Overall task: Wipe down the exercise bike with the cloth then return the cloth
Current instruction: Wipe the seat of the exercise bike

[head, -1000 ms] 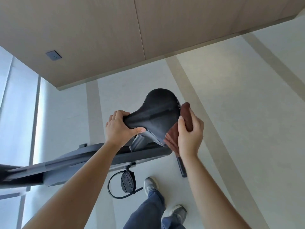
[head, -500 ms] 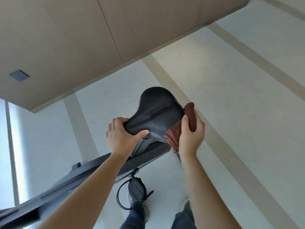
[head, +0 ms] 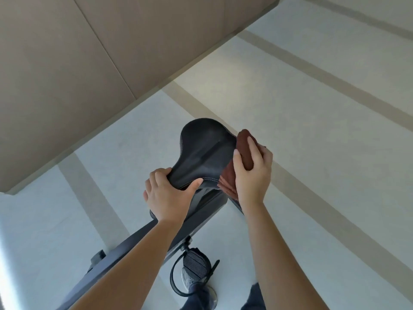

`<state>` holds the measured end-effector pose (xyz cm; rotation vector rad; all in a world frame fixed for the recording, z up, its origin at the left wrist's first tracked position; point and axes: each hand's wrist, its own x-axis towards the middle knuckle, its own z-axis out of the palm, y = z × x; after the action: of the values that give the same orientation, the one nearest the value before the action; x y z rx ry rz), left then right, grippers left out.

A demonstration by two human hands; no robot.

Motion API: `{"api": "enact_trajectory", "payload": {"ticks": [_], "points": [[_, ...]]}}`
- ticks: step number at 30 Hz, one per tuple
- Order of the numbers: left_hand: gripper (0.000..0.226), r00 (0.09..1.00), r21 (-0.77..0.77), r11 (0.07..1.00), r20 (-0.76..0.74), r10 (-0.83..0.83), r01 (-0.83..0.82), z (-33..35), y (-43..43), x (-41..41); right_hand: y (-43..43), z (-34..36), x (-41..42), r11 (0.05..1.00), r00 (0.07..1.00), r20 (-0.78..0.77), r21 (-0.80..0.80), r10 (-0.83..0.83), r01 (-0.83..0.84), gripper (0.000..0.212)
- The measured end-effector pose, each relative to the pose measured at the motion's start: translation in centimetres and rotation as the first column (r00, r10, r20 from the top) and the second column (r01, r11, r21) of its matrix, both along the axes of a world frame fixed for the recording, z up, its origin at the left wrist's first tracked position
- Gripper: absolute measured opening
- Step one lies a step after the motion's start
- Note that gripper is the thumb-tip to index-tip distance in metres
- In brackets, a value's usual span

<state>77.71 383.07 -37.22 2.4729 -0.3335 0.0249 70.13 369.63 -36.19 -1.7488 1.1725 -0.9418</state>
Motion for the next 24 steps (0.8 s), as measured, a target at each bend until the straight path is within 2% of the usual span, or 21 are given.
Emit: {"api": "enact_trajectory", "payload": {"ticks": [1,3,5,10,12,14,17,19,21,24], "points": [[0.073,1.000,-0.003,1.000,0.004,0.001,-0.001,0.0,0.0,0.0,-1.0,0.6,0.4,0.983,0.982,-0.149,-0.123,0.116,-0.134,0.039],[0.074,1.000,-0.004,1.000,0.005,0.004,-0.004,-0.1,-0.1,0.0,-2.7,1.6,1.3,0.880,0.853,-0.420,-0.212,0.311,-0.425,0.041],[0.074,1.000,-0.010,1.000,0.009,0.005,-0.005,-0.1,-0.1,0.1,-3.8,2.4,1.6,0.776,0.738,-0.520,-0.205,0.431,-0.597,0.042],[0.072,1.000,-0.019,1.000,0.003,0.022,-0.022,-0.3,0.0,0.2,-3.4,1.5,-1.8,0.534,0.667,-0.531,-0.406,0.522,-0.741,0.035],[0.071,0.999,-0.015,0.999,-0.011,0.031,-0.031,-0.2,-0.1,0.2,-3.6,1.6,-1.7,0.450,0.620,-0.574,-0.428,0.535,-0.784,0.034],[0.071,0.999,-0.009,0.999,-0.019,0.030,-0.030,-0.1,-0.1,0.2,-4.1,2.4,0.1,0.312,0.512,-0.636,-0.408,0.577,-0.858,0.034],[0.072,0.999,0.006,1.000,-0.014,0.029,-0.029,0.1,-0.2,0.4,-3.8,3.6,3.2,0.086,0.266,-0.725,-0.275,0.636,-0.958,0.034],[0.074,0.999,0.025,0.999,-0.024,0.036,-0.036,0.2,-0.1,0.4,-4.0,3.7,3.9,0.008,0.161,-0.750,-0.203,0.642,-0.979,0.037],[0.075,0.999,0.030,0.999,-0.021,0.045,-0.045,0.2,-0.1,0.3,-5.6,3.8,3.2,-0.057,0.108,-0.739,-0.195,0.665,-0.979,0.039],[0.074,0.998,0.024,0.998,-0.017,0.065,-0.064,0.2,-0.2,0.2,-8.5,4.0,2.0,-0.041,0.105,-0.675,-0.197,0.731,-0.980,0.039]]}}
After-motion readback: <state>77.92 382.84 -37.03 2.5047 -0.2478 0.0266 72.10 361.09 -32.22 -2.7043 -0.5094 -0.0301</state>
